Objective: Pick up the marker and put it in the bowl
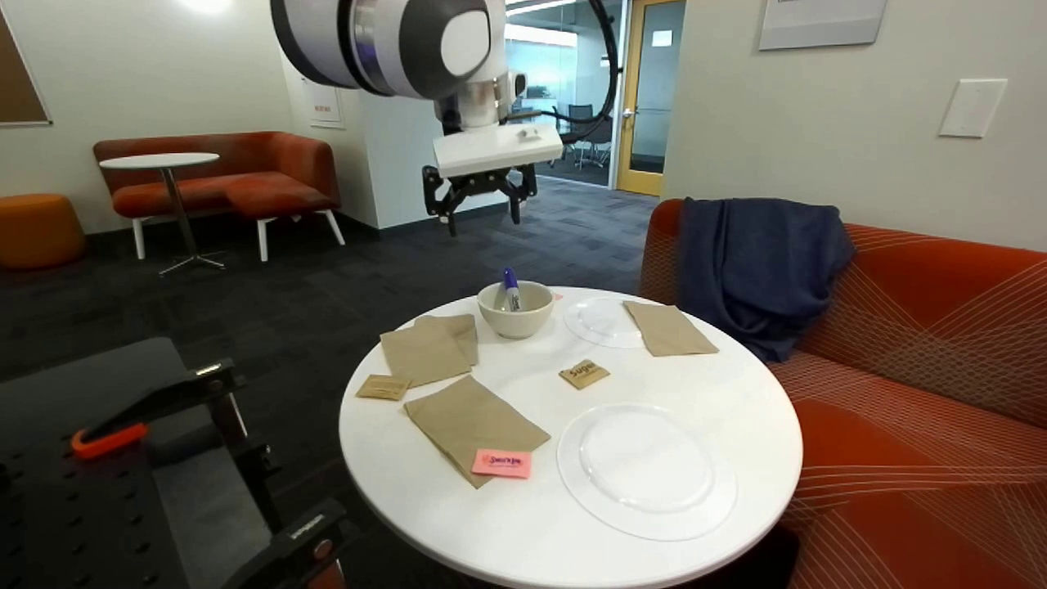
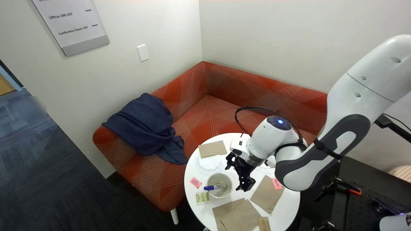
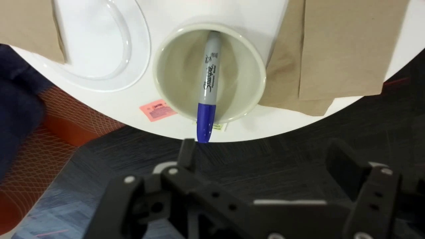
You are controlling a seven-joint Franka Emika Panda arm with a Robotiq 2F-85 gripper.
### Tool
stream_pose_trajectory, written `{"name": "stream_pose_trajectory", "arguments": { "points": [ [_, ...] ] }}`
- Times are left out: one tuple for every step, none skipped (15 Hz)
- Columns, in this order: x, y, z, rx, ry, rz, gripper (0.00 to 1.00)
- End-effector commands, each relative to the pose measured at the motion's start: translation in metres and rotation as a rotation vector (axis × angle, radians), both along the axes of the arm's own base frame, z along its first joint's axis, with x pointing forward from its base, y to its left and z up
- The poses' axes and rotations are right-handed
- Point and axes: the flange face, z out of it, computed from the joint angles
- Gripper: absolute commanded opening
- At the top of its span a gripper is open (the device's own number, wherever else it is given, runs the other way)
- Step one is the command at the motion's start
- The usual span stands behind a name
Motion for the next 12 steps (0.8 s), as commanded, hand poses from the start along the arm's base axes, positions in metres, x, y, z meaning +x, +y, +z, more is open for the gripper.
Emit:
{"name": "stream_pose_trajectory", "arguments": {
  "points": [
    [-0.039,-0.013,0.034,-0.026,0.004,-0.078,1.00],
    [-0.045,-0.014,0.038,-0.033,0.023,-0.092,1.00],
    [-0.050,-0.016,0.042,-0.038,0.032,-0.106,1.00],
    [-0.056,-0.017,0.044,-0.040,0.040,-0.118,1.00],
    [-0.060,-0.018,0.047,-0.042,0.046,-0.126,1.00],
    [-0.064,-0.018,0.048,-0.037,0.048,-0.128,1.00],
    [-0.067,-0.017,0.048,-0.032,0.048,-0.128,1.00],
    [-0.054,-0.013,0.040,-0.016,0.034,-0.110,1.00],
    [-0.058,-0.013,0.041,-0.015,0.037,-0.116,1.00],
    [-0.061,-0.013,0.042,-0.016,0.038,-0.116,1.00],
    [-0.062,-0.014,0.042,-0.017,0.039,-0.116,1.00],
    [-0.062,-0.014,0.042,-0.017,0.039,-0.116,1.00]
  ]
}}
